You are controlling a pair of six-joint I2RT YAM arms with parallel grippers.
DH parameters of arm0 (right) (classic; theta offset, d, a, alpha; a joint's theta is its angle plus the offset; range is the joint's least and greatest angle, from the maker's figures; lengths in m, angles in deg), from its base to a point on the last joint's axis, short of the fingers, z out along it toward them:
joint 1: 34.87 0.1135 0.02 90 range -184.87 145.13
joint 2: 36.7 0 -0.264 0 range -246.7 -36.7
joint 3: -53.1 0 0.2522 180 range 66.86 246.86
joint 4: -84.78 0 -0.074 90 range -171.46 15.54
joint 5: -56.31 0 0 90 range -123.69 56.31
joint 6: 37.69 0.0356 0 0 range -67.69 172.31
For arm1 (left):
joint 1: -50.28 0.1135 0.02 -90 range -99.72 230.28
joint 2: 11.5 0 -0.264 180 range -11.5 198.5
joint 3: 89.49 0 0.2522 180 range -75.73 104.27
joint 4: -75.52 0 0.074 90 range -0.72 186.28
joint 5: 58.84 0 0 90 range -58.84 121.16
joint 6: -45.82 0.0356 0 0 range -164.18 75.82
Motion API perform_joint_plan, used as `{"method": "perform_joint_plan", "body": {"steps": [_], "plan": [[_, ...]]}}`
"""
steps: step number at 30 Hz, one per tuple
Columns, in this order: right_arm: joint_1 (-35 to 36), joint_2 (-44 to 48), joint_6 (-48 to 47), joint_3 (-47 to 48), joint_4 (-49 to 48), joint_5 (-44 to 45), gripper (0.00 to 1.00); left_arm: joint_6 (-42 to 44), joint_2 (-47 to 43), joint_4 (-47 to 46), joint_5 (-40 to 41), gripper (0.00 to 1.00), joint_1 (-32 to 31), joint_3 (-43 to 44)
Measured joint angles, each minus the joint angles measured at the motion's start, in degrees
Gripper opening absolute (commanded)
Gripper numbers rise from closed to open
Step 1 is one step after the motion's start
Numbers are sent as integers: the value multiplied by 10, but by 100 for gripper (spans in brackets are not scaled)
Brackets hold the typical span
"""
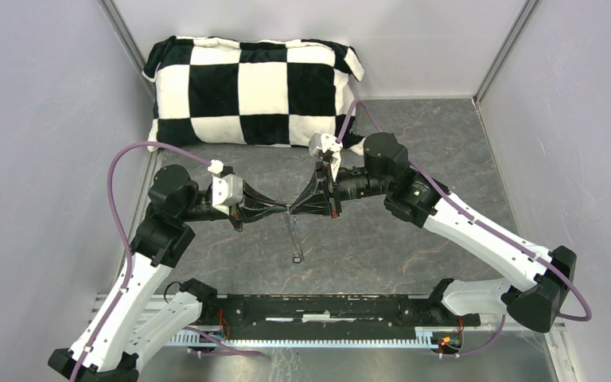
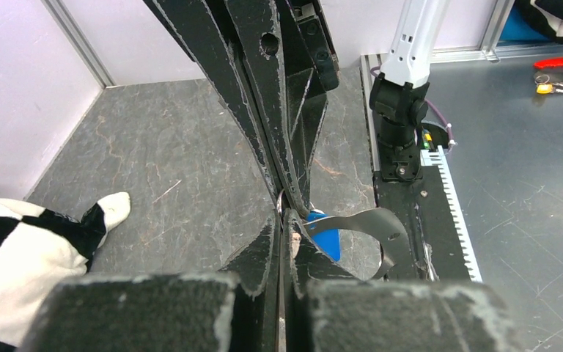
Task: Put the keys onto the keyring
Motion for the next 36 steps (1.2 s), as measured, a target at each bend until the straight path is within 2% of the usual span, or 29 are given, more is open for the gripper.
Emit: {"method": "perform_joint_plan", "body": {"steps": [5, 7, 12, 16, 20, 27, 29, 36], "plan": [[5, -12, -29, 38, 70, 17, 1, 33, 5, 31, 0, 38, 0, 7], [8, -23, -47, 64, 106, 28, 1, 55, 12, 59, 0, 42, 0, 18], [26, -61, -109, 142, 211, 68, 0, 104, 34, 123, -1, 44, 0, 46], [56, -90, -150, 193, 282, 106, 1, 124, 50, 160, -5, 36, 0, 58], [77, -110, -182, 227, 326, 139, 1, 147, 69, 198, -16, 19, 0, 74], [106, -130, -217, 265, 381, 186, 0, 195, 85, 267, -29, 2, 0, 95], [112, -131, -222, 268, 386, 195, 1, 217, 90, 289, -33, 2, 0, 103], [120, -135, -227, 272, 398, 211, 33, 281, 102, 338, -37, 2, 0, 116]]}}
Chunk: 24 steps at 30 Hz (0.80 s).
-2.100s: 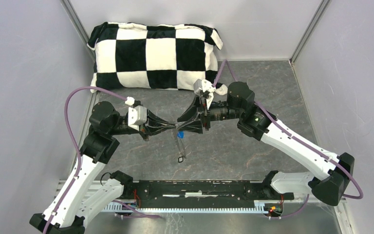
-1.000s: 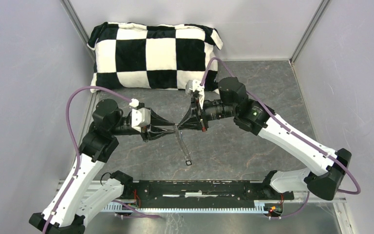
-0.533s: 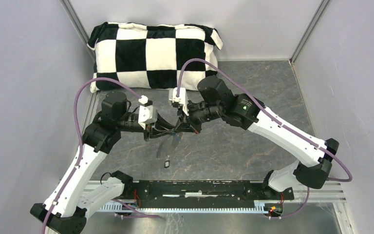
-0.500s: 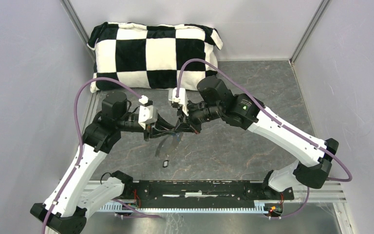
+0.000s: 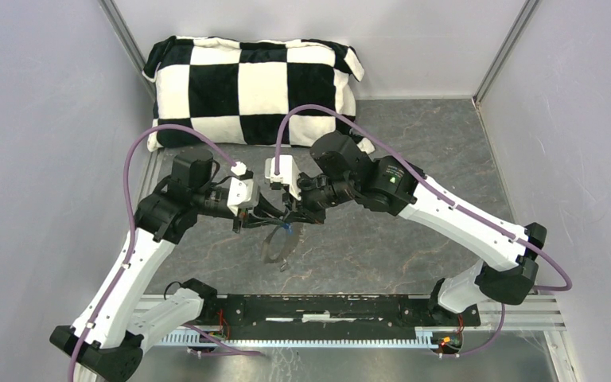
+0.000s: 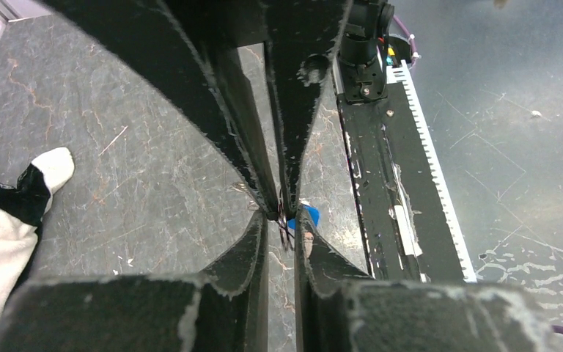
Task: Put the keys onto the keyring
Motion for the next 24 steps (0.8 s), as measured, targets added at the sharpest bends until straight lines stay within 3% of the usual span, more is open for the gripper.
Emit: {"method": "perform_joint_plan", "body": {"steps": [2, 7, 15, 20, 22, 24], "plan": [[1, 2, 2, 0, 0, 3, 38, 7, 0, 4, -3, 2, 0, 1], [-5, 39, 12, -13, -26, -6, 37, 13, 2, 10, 2, 2, 2, -2], [-33, 99, 46, -41, -102, -30, 25, -36, -33, -45, 5, 2, 1, -44], [-42, 110, 71, -106, -144, -23, 38, -29, -48, -48, 16, 2, 1, -54], [-50, 129, 83, -162, -166, -12, 54, -15, -50, -38, 28, 2, 1, -58], [-62, 155, 100, -229, -185, 0, 62, -1, -52, -31, 41, 12, 1, -65]]}}
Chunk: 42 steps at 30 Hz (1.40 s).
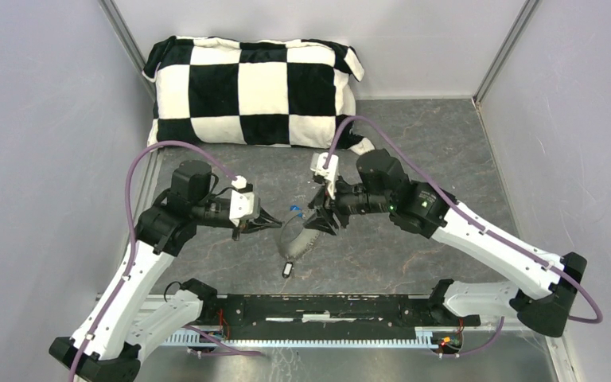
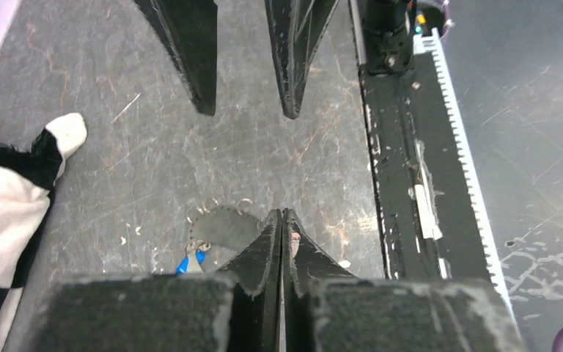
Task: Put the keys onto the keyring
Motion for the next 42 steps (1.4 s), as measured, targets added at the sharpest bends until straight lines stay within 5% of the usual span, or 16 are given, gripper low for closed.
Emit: {"method": "perform_joint_plan", "body": {"steps": [3, 6, 9, 12, 17, 23, 34, 42], "plan": [[-33, 36, 22, -110, -50, 16, 70, 17, -1, 4, 25, 38, 0, -16], [-62, 41, 31, -185, -81, 38, 74, 25, 4, 5, 62, 48, 0, -32], [-79, 32, 42, -242, -115, 64, 98, 24, 28, 4, 109, 64, 0, -36], [-84, 33, 55, -288, -150, 91, 98, 10, 60, 4, 149, 82, 0, -35], [-90, 42, 70, -325, -187, 131, 98, -46, 94, -9, 210, 99, 1, -30], [-111, 99, 77, -340, -212, 217, 98, -110, 98, -60, 282, 100, 46, -29], [-267, 208, 67, -410, -231, 335, 98, -147, 129, -200, 311, 100, 281, -138], [-367, 256, 23, -637, -394, 534, 98, -215, 133, -411, 303, 100, 334, -323]]}}
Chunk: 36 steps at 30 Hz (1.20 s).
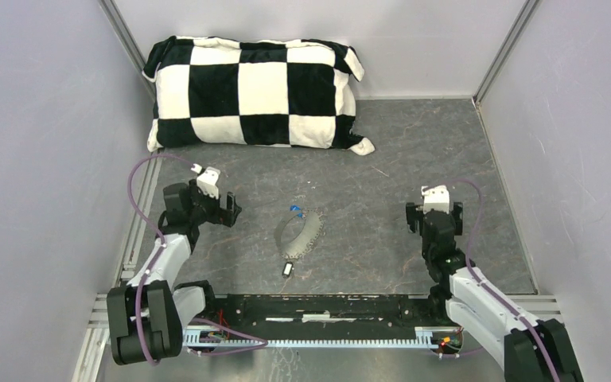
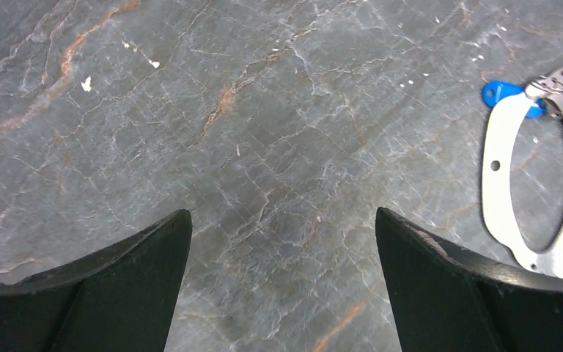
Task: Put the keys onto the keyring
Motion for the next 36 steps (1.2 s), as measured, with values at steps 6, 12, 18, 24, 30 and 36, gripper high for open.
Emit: {"method": "perform_joint_plan", "body": {"steps": [6, 12, 18, 24, 30, 36], "plan": [[-47, -30, -21, -83, -132, 67, 98, -57, 14, -216, 13, 100, 3, -102], [-73, -141, -41, -89, -322, 54, 98, -89, 94, -438, 30, 100, 4, -152], [-74, -279, -71, -92, -483, 32, 98, -128, 144, -551, 39, 100, 6, -158], [-73, -345, -102, -93, -644, -8, 98, -165, 179, -730, 41, 100, 7, -212], [-75, -347, -112, -93, -673, -32, 98, -188, 267, -794, 77, 100, -7, -211], [-89, -347, -112, -93, -671, -54, 98, -188, 286, -737, 141, 100, -48, -136]]}}
